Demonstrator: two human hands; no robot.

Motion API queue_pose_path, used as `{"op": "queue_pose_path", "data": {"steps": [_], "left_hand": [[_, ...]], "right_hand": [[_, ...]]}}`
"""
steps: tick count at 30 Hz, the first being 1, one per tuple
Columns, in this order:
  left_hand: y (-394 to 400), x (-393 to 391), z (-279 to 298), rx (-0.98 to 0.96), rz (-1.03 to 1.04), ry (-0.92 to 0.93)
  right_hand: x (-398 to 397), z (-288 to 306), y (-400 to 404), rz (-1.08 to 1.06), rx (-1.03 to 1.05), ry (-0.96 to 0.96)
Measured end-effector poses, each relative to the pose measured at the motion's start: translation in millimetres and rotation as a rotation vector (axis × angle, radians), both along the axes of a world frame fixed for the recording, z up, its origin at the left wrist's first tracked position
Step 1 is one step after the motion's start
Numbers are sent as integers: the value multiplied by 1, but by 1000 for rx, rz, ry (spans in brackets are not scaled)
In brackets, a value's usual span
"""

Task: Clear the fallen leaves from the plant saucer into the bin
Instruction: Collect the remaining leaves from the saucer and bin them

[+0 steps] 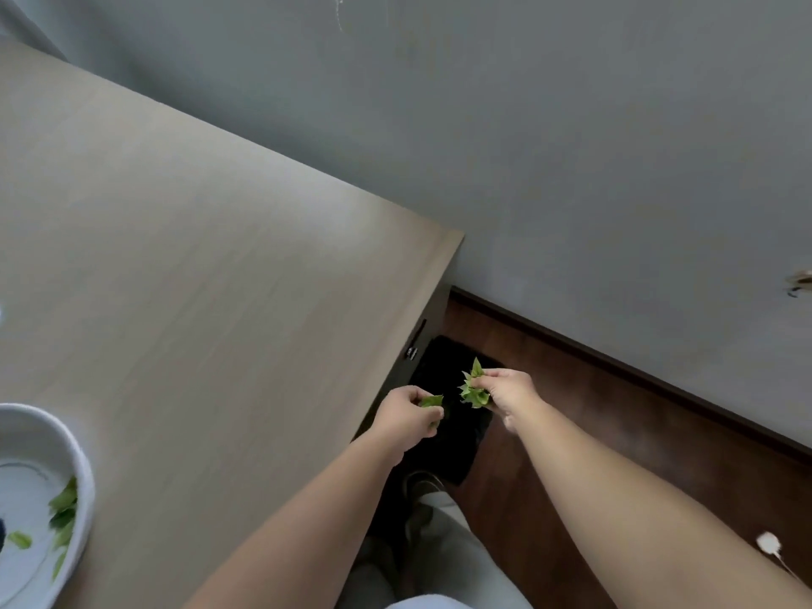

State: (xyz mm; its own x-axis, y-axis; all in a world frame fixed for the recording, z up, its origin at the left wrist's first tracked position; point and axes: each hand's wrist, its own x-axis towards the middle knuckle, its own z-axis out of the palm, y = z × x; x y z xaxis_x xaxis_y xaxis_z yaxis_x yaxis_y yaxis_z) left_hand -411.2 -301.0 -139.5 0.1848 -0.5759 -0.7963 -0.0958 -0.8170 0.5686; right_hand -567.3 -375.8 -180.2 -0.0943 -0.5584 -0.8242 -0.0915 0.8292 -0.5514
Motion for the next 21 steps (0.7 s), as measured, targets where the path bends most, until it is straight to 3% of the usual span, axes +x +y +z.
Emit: {"op": "queue_pose_path", "data": {"steps": [6, 13, 21], "left_hand": [[-13, -12, -32, 79, -38, -17], [-28, -24, -35, 160, 199, 152], [-15, -19, -22, 124, 26, 143]], "right_hand": [[-9, -39, 6, -58, 66, 58], [-7, -43, 8, -202, 205, -61], [-22, -30, 10, -248, 194, -226]]}}
